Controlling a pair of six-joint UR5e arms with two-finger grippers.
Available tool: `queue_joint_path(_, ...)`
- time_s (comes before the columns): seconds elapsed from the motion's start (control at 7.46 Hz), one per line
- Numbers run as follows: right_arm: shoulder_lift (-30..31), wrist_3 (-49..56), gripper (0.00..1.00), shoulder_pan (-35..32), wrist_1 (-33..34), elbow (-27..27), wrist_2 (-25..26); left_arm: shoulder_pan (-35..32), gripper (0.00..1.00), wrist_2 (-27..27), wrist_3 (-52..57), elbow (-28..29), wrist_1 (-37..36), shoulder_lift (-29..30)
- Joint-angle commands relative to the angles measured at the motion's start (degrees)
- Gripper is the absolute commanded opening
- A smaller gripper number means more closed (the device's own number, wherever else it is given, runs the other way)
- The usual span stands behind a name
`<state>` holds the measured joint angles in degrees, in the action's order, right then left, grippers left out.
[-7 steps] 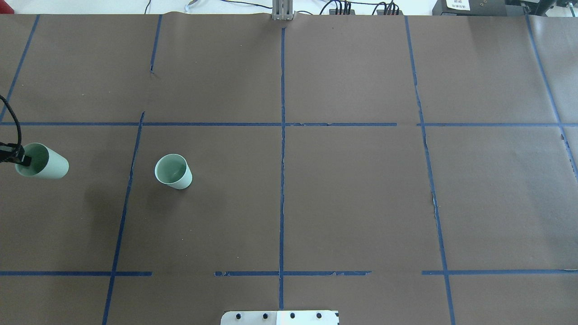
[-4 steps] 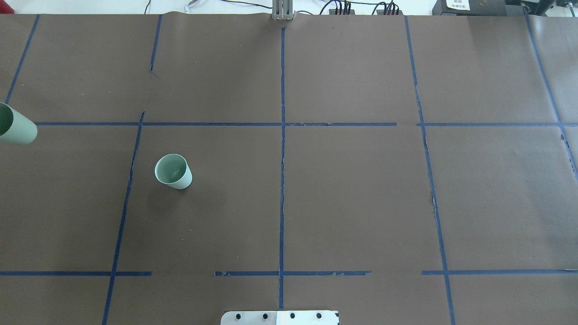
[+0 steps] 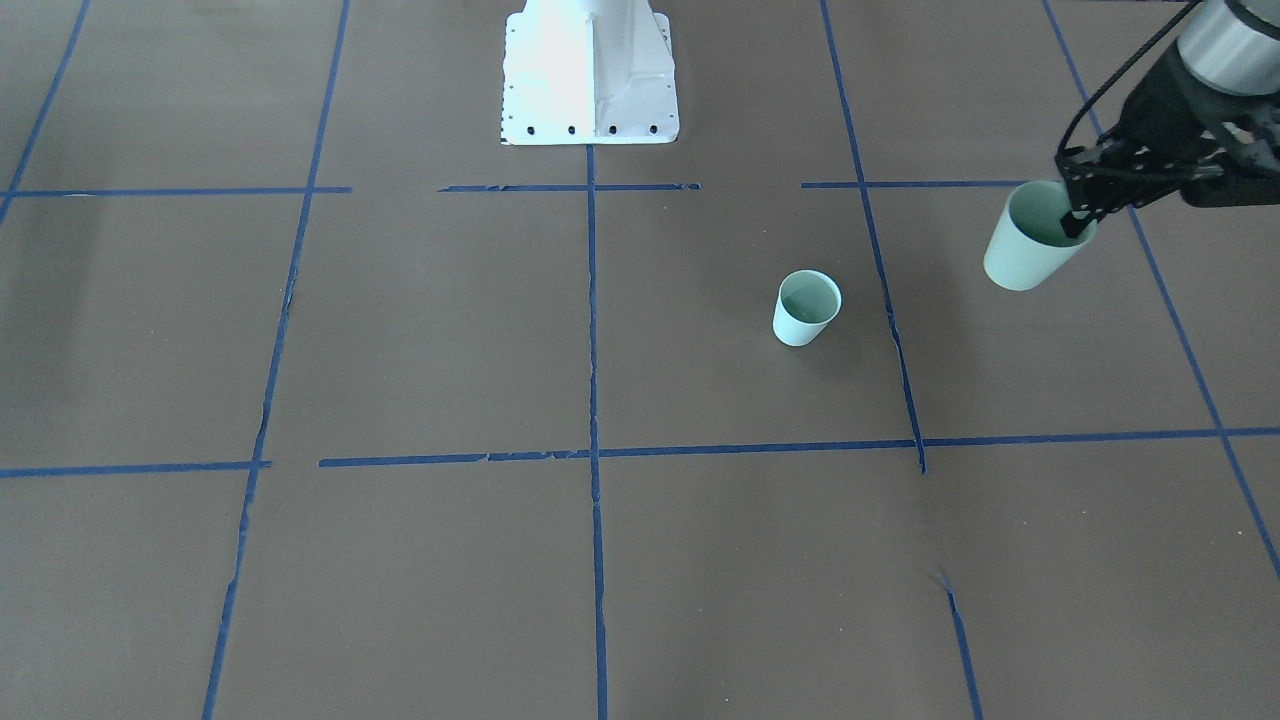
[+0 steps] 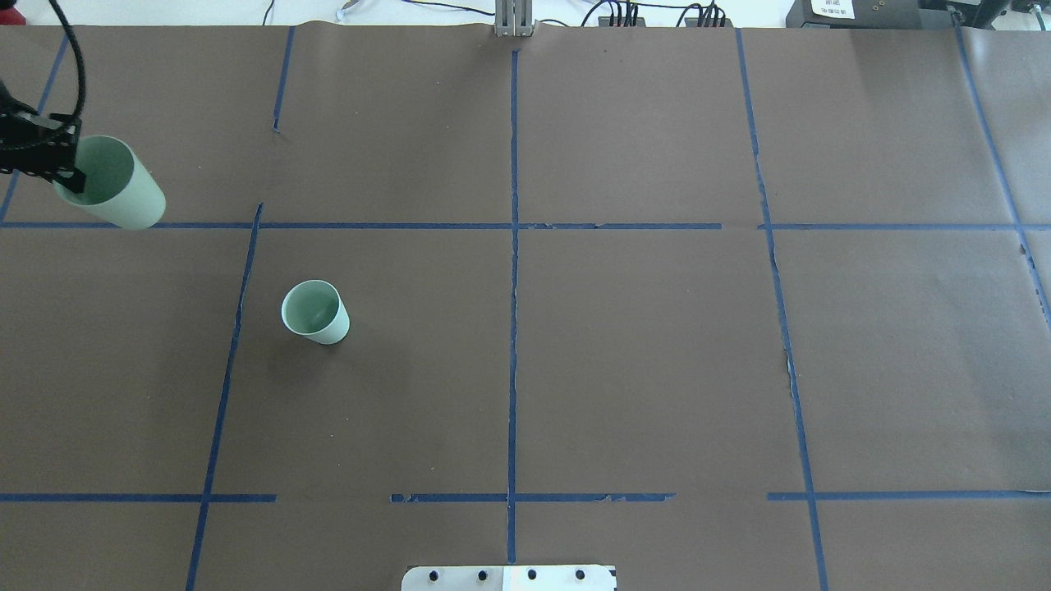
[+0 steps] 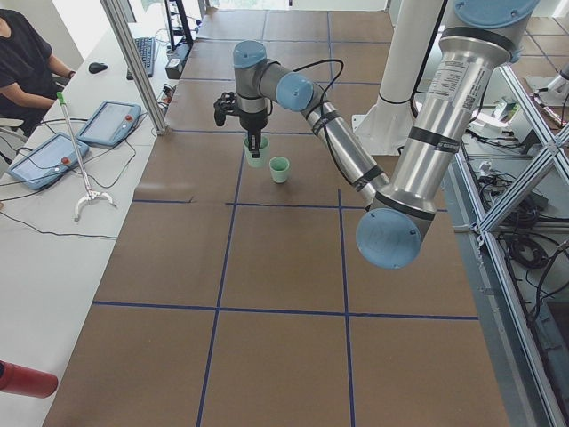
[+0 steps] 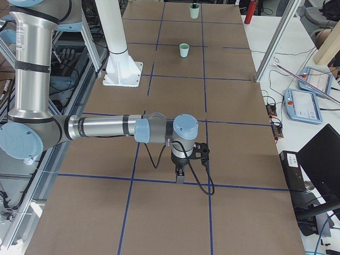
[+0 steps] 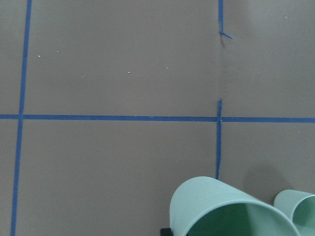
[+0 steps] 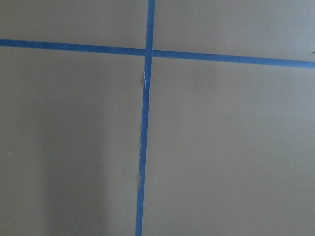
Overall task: Stack cups
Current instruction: 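Lift the grasped cup with the left gripper off the table, then carry the cup with the left gripper over the other green cup and lower it inside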
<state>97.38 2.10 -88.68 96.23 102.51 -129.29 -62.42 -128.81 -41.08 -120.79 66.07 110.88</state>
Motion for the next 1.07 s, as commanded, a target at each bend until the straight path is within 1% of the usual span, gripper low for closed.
queue_joint_path(0.0,0.0,0.0,1.0,0.0,-0.1,0.1,0.0,9.2,0.0,-0.1,-9.4,3.6,3.3,4.6)
queue_joint_path(0.13,0.0,0.0,1.0,0.0,0.0,0.0,0.0,9.9,0.0,0.0,-11.2,5.8,6.9,4.7)
queue_joint_path(0.27,0.0,0.0,1.0,0.0,0.0,0.1,0.0,10.1,0.0,0.0,-11.6,7.1,8.9,4.6)
queue_joint_path(0.54,0.0,0.0,1.0,0.0,-0.1,0.0,0.0,11.3,0.0,0.2,-11.3,8.3,9.9,4.0)
queue_joint_path(0.8,0.0,0.0,1.0,0.0,-0.1,0.0,0.0,12.3,0.0,0.1,-12.2,9.0,12.5,3.0)
queue_joint_path(0.94,0.0,0.0,1.0,0.0,0.0,0.0,0.0,12.6,0.0,0.1,-13.8,9.0,15.9,1.4)
